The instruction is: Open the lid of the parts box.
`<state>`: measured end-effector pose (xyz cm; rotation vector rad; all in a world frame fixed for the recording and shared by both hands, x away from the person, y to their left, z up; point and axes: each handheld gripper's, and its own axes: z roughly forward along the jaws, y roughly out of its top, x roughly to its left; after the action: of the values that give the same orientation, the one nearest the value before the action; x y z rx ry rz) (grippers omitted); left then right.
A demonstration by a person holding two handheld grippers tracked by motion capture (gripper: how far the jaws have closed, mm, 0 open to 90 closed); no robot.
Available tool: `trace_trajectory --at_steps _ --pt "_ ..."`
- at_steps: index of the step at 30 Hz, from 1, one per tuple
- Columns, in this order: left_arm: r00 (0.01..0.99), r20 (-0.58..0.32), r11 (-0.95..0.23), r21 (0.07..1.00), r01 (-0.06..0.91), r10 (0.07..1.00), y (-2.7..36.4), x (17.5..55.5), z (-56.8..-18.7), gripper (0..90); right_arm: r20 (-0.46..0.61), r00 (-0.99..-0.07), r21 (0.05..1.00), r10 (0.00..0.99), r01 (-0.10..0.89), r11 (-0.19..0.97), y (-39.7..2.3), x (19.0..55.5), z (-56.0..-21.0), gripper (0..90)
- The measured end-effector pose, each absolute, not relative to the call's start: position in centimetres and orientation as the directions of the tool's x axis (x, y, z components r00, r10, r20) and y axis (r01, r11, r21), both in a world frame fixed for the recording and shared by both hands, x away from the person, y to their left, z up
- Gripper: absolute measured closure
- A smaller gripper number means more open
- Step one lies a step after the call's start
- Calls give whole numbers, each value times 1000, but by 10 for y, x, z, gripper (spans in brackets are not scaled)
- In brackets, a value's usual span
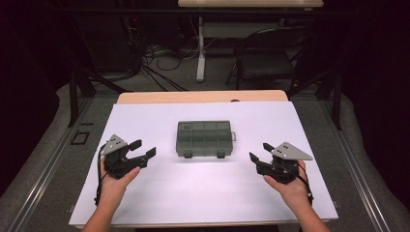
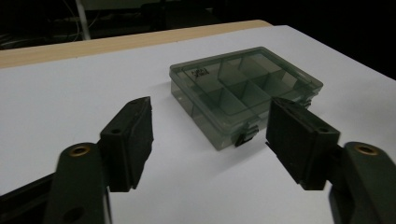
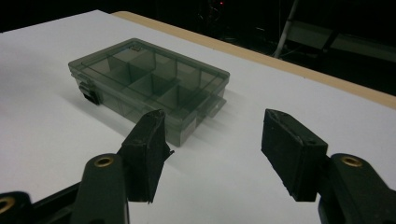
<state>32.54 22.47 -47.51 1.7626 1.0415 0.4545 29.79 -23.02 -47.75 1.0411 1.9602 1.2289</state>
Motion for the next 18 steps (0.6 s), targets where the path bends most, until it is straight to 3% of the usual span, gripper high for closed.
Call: trace_trajectory --at_steps 8,13,18 --pt "570 -138 -146 894 424 810 205 344 -465 379 -73 -564 902 823 315 296 -204 322 -470 422" --pt "549 -163 -120 889 443 820 194 354 -469 456 -73 -546 914 835 297 275 -187 335 -470 486" --pt "557 -181 -124 876 466 811 183 362 -488 479 -34 -540 913 841 326 246 -183 340 -483 532"
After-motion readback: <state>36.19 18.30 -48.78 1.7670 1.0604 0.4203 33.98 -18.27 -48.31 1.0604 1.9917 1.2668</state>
